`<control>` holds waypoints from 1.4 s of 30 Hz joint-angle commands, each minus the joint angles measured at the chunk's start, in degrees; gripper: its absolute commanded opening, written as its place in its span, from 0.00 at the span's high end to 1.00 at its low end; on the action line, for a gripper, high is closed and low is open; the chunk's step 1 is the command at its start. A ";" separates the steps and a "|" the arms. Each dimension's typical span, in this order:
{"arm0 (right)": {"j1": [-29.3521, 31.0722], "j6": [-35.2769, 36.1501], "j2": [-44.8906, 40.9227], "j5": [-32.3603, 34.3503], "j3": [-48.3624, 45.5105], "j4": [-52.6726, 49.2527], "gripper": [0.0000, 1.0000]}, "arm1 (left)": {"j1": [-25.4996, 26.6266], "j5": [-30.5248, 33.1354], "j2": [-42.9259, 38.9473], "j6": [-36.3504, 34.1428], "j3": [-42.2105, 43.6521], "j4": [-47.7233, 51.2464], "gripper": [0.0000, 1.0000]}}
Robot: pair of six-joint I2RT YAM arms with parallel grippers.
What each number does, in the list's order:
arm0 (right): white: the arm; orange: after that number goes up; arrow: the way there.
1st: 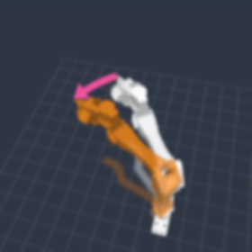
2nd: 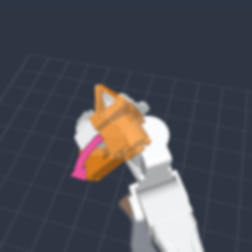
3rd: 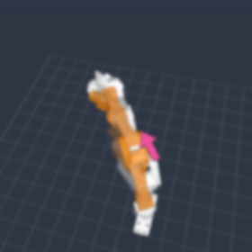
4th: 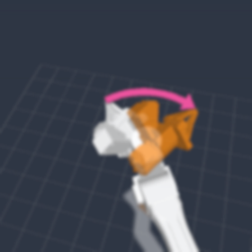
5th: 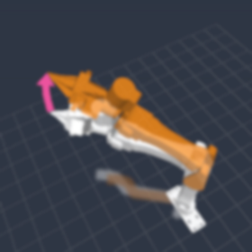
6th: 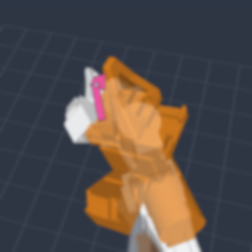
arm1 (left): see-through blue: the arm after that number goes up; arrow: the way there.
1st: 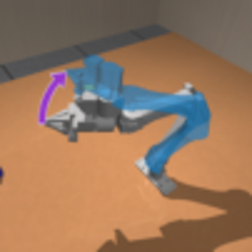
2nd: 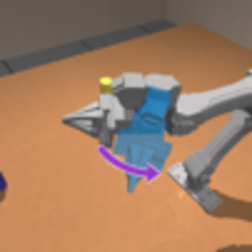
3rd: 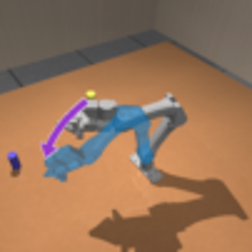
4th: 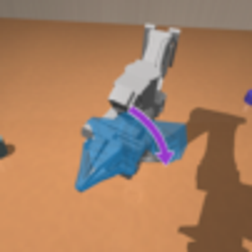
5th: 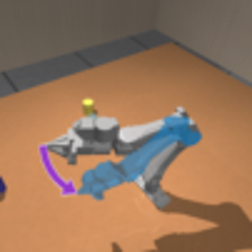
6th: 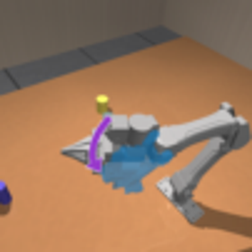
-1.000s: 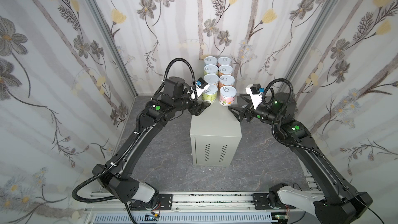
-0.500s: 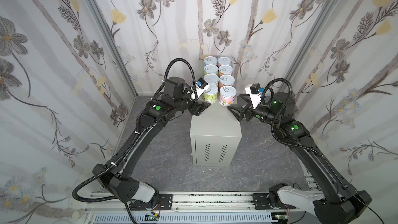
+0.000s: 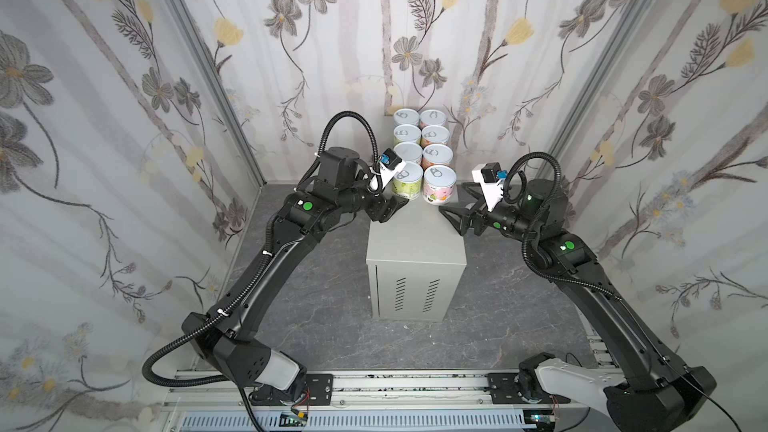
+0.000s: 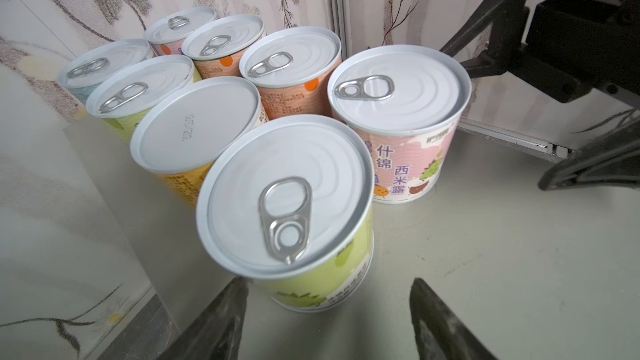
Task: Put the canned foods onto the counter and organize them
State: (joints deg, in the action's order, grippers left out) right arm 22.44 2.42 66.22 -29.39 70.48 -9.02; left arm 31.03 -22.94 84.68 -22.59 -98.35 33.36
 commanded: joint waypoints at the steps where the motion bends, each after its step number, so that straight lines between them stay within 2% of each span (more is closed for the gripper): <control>1: 0.02 0.66 -0.19 0.73 -0.25 2.17 0.00 | 0.00 -0.63 -0.13 -0.01 -0.44 -0.51 0.26; 38: 0.06 0.97 0.41 1.59 -0.96 2.31 0.00 | 0.09 -0.46 0.48 0.09 -0.74 -0.35 0.29; 42: 0.03 0.91 0.41 1.74 -1.28 3.48 0.00 | 0.09 0.67 -0.24 0.00 -0.61 -0.38 0.26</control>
State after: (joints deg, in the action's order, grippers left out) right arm 22.44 2.61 66.63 -27.88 69.52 -8.34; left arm 31.07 -23.03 85.10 -22.28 -98.48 33.45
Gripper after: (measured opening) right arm 0.996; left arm 0.735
